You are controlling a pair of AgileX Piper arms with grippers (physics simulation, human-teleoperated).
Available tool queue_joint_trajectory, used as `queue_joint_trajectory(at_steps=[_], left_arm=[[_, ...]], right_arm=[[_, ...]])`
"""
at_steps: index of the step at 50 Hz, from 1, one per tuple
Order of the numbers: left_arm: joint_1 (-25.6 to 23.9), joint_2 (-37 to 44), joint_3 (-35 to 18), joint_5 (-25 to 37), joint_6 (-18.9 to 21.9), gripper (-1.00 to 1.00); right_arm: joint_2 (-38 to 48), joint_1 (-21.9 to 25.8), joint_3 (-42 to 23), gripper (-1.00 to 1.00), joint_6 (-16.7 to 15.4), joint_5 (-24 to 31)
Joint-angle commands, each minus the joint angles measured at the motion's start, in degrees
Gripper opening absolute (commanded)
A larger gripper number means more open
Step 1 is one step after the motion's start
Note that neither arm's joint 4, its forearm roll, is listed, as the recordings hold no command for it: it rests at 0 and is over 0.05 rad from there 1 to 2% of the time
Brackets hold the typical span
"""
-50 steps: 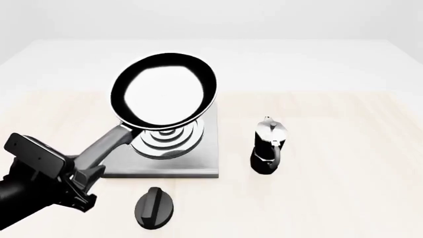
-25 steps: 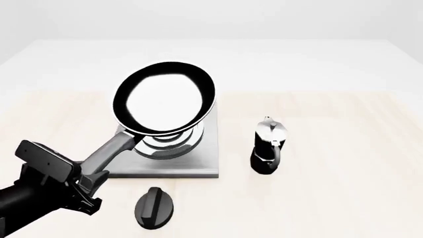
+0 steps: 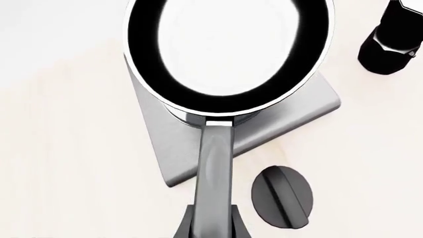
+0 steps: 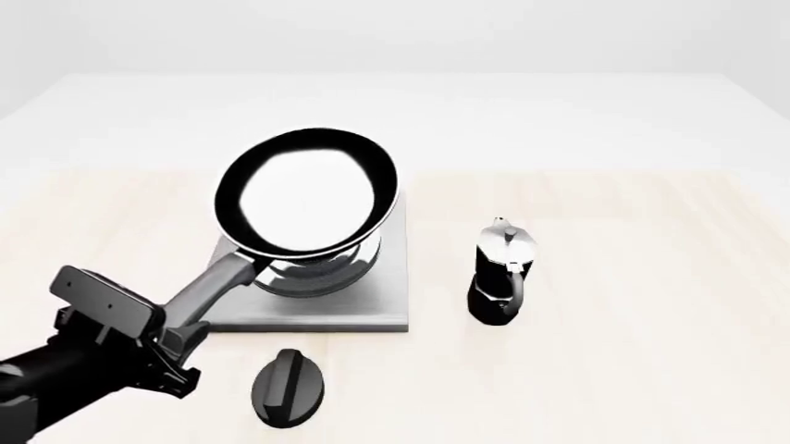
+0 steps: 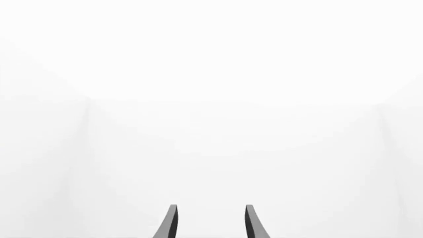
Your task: Put the frying pan on the stove.
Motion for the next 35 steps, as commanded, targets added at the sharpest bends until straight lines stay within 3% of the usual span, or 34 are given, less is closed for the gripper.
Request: queue_joint_trajectory(at_steps=[1,35], left_arm=[[0.47,0.57,-0.34,-2.17,0.33,-1.00],[1.60,5.57,1.38,-7.42,-0.10,-1.00]], right_arm=[[0.00,0.19,0.70,1.00,-0.24,-0.36],[0.00,1.11,3.48,1.00,-1.53,-1.98]])
